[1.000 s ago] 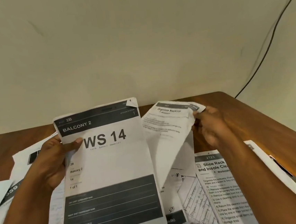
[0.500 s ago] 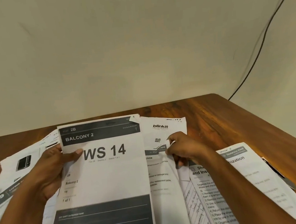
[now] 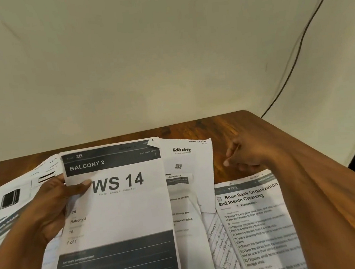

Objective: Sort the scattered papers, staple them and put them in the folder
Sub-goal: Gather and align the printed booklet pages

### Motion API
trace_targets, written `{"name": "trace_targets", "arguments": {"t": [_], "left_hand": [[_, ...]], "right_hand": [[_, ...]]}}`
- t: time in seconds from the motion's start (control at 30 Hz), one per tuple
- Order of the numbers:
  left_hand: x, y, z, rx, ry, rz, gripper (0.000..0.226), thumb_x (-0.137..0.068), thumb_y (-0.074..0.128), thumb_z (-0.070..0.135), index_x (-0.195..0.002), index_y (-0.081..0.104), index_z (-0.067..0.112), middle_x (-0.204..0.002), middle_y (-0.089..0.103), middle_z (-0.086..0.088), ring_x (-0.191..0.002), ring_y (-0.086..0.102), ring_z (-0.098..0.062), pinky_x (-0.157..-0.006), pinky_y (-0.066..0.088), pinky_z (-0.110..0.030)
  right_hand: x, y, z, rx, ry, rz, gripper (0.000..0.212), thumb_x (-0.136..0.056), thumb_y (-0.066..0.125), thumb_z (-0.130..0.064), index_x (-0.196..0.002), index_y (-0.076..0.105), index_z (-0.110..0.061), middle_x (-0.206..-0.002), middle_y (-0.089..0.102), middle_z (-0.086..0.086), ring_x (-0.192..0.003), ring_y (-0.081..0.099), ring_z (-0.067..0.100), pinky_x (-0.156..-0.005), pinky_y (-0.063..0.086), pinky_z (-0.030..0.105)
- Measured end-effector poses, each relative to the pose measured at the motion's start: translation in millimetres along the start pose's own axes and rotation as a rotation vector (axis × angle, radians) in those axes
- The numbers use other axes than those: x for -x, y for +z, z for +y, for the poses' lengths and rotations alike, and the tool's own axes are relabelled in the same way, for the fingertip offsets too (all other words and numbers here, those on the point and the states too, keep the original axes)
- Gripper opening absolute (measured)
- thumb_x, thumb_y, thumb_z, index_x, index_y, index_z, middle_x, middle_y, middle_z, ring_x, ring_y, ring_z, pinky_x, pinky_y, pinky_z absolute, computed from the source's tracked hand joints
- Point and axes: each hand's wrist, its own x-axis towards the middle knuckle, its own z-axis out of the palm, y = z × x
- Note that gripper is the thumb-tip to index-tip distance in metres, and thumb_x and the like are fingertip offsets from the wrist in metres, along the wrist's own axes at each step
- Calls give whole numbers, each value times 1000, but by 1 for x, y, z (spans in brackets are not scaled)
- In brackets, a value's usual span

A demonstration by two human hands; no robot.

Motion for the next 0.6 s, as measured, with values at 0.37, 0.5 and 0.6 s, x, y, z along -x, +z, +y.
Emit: {"name": "trace_targets", "arguments": {"t": [0.37,0.5,0.6], "left_hand": [[4,11,2,60,-67,-4,47,-79,72,10,-125,71,19,-122,76,-21,-109,70,-53,-101,47,-75],[6,16,2,54,-48,-17,41,-79,70,7,-119,73,17,-122,75,-23,-115,67,-53,-108,42,-72],[6,16,1,28,-36,-13,41,-79,70,8,-119,73,17,-121,76,-23,-108,71,-51,-102,48,-74]], "right_hand": [[11,14,28,430,140,-3,47,-68,94,-35,-105,66,-27,-97,67,-3,-97,66,21,-102,52,49],[5,6,39,351,110,-58,29,-69,93,-20,-88,73,-26,-94,72,-6,-92,66,16,-90,57,38],[3,-2,39,297,56,-137,12,-76,89,-18,-79,80,-25,-85,78,-7,-87,74,15,-84,61,34]]}}
